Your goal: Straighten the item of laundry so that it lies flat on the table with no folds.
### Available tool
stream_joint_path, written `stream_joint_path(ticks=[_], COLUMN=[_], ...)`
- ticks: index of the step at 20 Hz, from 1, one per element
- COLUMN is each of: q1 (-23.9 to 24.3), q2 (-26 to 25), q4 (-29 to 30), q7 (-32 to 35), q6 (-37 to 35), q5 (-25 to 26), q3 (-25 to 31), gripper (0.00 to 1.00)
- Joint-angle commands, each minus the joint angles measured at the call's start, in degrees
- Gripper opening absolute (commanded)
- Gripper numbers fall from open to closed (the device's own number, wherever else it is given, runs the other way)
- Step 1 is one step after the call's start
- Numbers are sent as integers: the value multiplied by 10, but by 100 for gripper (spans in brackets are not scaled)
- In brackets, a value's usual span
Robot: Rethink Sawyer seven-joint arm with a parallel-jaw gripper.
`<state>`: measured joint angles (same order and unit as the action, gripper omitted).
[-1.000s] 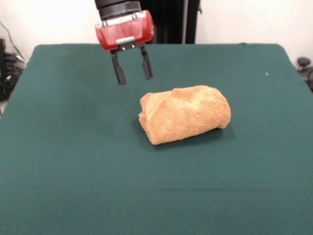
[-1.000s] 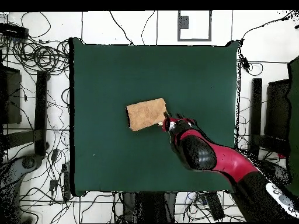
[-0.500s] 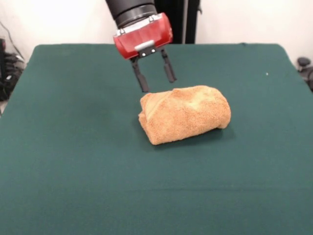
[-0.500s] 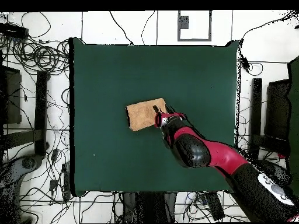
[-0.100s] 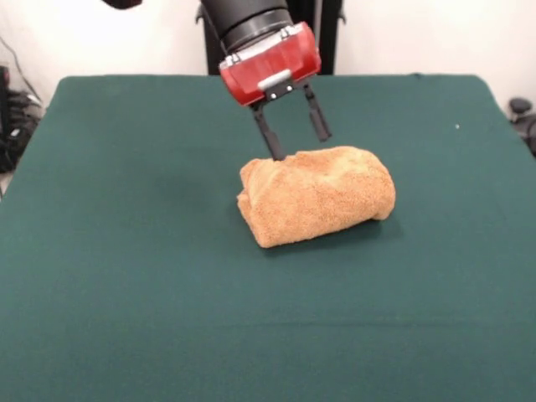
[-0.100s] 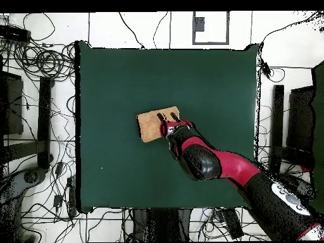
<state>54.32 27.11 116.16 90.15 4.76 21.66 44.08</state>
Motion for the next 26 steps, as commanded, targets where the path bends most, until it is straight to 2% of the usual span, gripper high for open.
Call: stream_joint_path(ticks=[1,6,13,26], q1=[-80,-110,-127,-192], q2=[26,35,44,64], q4=[-49,-60,-66,-95], q7=[68,69,69,70], q6=[-54,-70,-72,-90], q5=[-17,-25,-26,-30], q3=[-58,-101,-126,-211], gripper=[100,100,100,100])
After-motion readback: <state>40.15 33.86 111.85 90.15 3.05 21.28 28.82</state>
